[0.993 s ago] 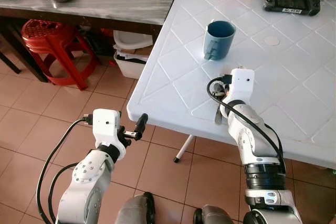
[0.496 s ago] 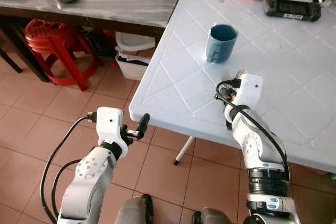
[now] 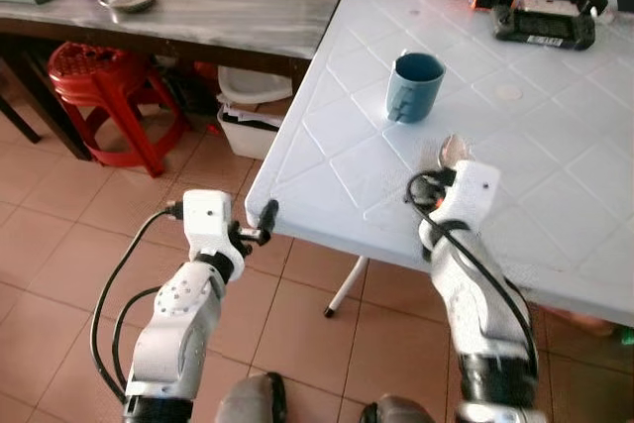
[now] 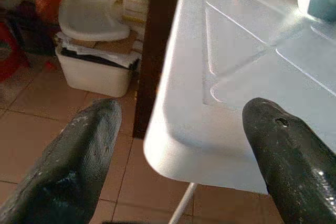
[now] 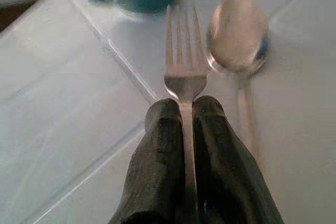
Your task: Setting the table
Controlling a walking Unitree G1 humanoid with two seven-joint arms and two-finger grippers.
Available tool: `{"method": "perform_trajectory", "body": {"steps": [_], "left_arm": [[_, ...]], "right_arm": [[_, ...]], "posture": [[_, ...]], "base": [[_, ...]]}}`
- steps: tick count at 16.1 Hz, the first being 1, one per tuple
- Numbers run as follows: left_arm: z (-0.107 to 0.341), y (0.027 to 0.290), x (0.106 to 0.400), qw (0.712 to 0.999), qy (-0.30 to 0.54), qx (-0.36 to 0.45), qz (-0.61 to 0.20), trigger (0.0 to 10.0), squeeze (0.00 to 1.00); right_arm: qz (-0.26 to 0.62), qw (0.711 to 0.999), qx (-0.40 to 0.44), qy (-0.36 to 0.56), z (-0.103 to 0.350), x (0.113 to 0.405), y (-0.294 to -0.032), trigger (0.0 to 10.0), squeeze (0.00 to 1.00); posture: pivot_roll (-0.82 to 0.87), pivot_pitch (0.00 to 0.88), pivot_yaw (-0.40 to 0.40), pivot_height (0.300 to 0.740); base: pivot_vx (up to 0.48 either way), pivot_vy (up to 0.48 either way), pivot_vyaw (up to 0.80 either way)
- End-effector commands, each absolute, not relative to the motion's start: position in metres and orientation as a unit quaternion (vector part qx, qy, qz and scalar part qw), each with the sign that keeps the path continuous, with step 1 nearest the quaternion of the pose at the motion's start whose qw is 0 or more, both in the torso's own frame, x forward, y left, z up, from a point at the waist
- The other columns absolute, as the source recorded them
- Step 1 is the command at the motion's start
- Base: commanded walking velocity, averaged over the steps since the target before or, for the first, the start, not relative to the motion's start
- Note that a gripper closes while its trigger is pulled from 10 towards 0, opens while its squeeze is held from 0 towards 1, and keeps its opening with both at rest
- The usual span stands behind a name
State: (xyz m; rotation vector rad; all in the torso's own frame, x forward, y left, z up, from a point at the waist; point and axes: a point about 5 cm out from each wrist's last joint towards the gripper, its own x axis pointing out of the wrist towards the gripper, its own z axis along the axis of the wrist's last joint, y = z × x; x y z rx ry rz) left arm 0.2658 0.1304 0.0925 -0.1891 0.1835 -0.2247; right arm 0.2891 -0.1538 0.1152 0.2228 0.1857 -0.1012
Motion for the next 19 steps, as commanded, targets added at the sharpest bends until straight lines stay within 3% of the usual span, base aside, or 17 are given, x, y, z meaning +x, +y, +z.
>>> {"method": "perform_trajectory", "body": {"steps": [1, 5, 9, 19], "left_arm": [[0.093, 0.132, 0.269, 0.986, 0.081, -0.102, -0.102, 10.0, 0.00], [0.098, 0.131, 0.279, 0.988, 0.048, -0.111, -0.093, 10.0, 0.00], [0.108, 0.135, 0.292, 0.995, -0.011, -0.067, -0.073, 10.0, 0.00], [0.112, 0.131, 0.297, 0.995, -0.050, -0.050, -0.072, 10.0, 0.00]], "right_arm": [[-0.046, 0.995, 0.076, 0.039, 0.129, 0.283, -0.157, 10.0, 0.00], [-0.061, 0.998, 0.014, -0.026, 0.140, 0.273, -0.169, 10.0, 0.00], [-0.065, 0.997, 0.007, -0.048, 0.142, 0.273, -0.167, 10.0, 0.00], [-0.069, 0.996, 0.015, -0.061, 0.145, 0.278, -0.167, 10.0, 0.00]], "posture": [[-0.02, 0.000, 0.020, 0.740], [-0.03, 0.000, 0.024, 0.740], [-0.04, 0.000, 0.026, 0.740], [-0.04, 0.000, 0.032, 0.740]], "base": [[0.000, 0.435, 0.00], [0.000, 0.480, 0.00], [0.000, 0.480, 0.00], [0.000, 0.469, 0.00]]}}
